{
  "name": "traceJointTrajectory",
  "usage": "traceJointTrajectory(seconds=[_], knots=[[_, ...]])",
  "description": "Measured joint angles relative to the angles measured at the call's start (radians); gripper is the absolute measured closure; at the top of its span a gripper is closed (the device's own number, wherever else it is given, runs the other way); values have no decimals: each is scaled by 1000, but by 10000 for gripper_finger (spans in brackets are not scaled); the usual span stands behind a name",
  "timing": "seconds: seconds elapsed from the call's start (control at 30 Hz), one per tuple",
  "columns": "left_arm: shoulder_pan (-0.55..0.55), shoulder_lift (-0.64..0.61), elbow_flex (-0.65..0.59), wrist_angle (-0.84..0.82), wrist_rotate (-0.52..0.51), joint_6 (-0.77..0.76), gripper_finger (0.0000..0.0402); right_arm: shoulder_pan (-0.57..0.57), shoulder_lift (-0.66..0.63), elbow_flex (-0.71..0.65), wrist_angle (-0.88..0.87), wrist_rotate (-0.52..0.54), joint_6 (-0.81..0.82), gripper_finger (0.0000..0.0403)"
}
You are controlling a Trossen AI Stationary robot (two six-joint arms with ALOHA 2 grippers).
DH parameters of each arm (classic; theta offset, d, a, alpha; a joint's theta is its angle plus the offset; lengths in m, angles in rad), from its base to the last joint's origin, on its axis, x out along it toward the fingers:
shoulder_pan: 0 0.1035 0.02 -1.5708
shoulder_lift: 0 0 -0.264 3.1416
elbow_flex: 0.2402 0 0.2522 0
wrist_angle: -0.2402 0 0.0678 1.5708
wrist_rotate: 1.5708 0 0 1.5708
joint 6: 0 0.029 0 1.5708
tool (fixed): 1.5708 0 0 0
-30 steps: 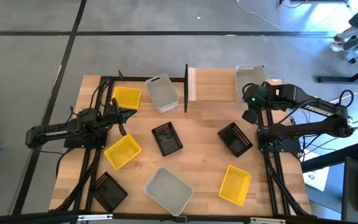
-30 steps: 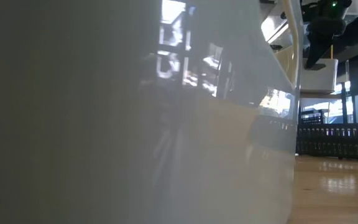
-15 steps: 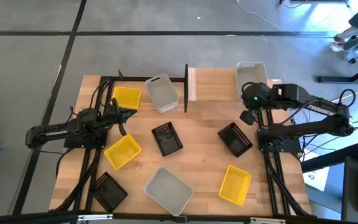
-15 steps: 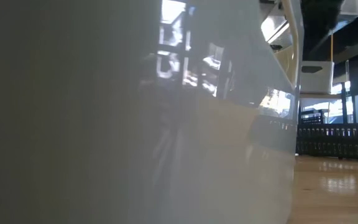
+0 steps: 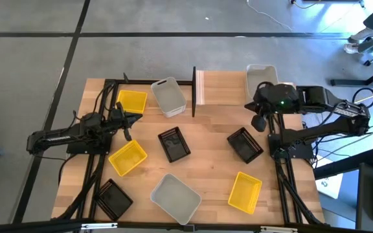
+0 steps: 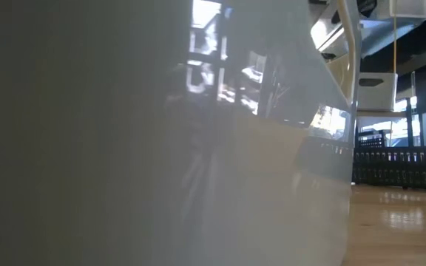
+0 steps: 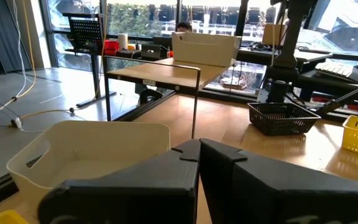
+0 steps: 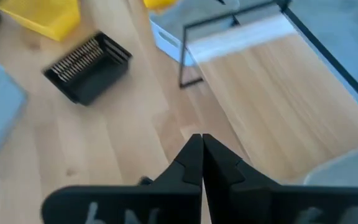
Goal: Stack baskets on shelf by color
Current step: Put the top middle black bin on the shelf
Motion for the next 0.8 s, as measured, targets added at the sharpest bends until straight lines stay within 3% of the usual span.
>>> traceJointTrajectory(seconds=[0.17,0.33,0.47,0.63,0.8], knots=[[0,0,8,52,-53,70,401,34,0,13,63,-11,73,403],[-1,32,159,19,-21,72,401,68,0,15,104,-10,74,403],[-6,147,365,-167,28,95,401,93,0,15,121,-9,68,403],[-11,404,659,-465,31,93,401,112,-2,15,142,-9,67,403],[-11,666,933,-877,35,-131,401,136,-2,15,153,-9,65,403]])
